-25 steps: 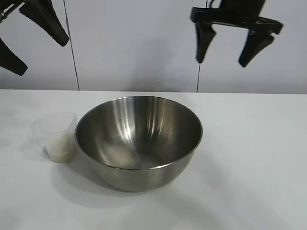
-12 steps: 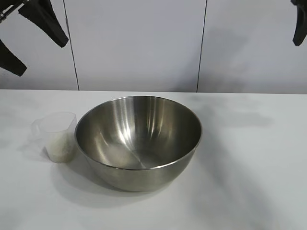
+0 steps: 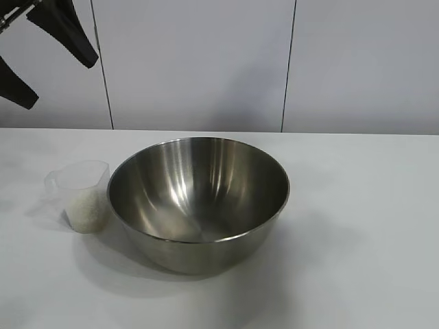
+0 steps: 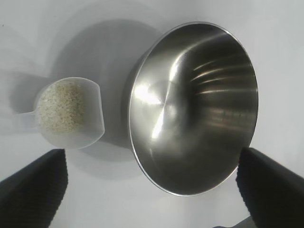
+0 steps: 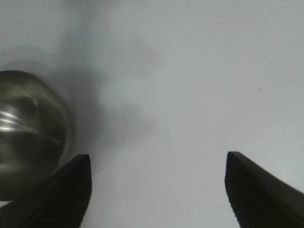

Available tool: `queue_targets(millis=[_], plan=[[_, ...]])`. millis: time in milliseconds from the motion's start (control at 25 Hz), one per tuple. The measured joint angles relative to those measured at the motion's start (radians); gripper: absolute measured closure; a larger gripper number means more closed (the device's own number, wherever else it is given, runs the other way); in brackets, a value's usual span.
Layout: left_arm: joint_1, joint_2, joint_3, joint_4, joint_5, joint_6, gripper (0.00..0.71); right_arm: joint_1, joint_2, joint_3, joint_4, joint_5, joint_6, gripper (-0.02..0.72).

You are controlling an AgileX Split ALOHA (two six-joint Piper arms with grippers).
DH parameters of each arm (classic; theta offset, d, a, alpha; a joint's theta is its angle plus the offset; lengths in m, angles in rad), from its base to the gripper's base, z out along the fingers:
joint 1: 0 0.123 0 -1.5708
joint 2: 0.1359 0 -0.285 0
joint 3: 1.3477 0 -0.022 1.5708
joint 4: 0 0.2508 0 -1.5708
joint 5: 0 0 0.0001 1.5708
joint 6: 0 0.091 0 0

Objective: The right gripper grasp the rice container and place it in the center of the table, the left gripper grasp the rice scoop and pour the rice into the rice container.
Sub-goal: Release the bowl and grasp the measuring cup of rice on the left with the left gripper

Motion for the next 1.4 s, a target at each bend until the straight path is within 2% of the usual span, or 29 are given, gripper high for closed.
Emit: queue_targets(millis=[120, 320, 360, 480, 640, 800, 1080, 1320, 1400], plan=[[0.000, 0.000, 0.000, 0.015, 0.018, 0.000, 0.016, 0.003, -0.270, 0.177, 0.018, -0.057, -0.043, 0.199], [0.000, 0.000, 0.000, 0.030, 0.035, 0.000, 0.016, 0.005, -0.702, 0.476, 0.009, -0.184, -0.038, 0.202], [0.000, 0.000, 0.000, 0.031, 0.039, 0.000, 0.016, 0.005, -0.779, 0.511, -0.003, -0.191, -0.028, 0.208], [0.000, 0.000, 0.000, 0.031, 0.045, 0.000, 0.016, 0.005, -0.932, 0.607, -0.054, -0.160, 0.040, 0.218], [0.000, 0.000, 0.000, 0.031, 0.046, 0.000, 0.016, 0.005, -0.998, 0.673, -0.155, -0.086, 0.114, 0.220], [0.000, 0.000, 0.000, 0.031, 0.045, 0.000, 0.016, 0.021, -1.002, 0.725, -0.223, -0.080, 0.151, 0.220], [0.000, 0.000, 0.000, 0.031, 0.032, 0.000, 0.016, 0.081, -1.005, 0.818, -0.236, -0.070, 0.164, 0.229], [0.000, 0.000, 0.000, 0.026, -0.052, 0.064, 0.016, 0.082, -1.005, 0.818, -0.239, -0.071, 0.168, 0.232], [0.000, -0.009, 0.001, 0.002, -0.121, 0.123, 0.016, 0.090, -1.015, 0.818, -0.239, -0.071, 0.169, 0.232]])
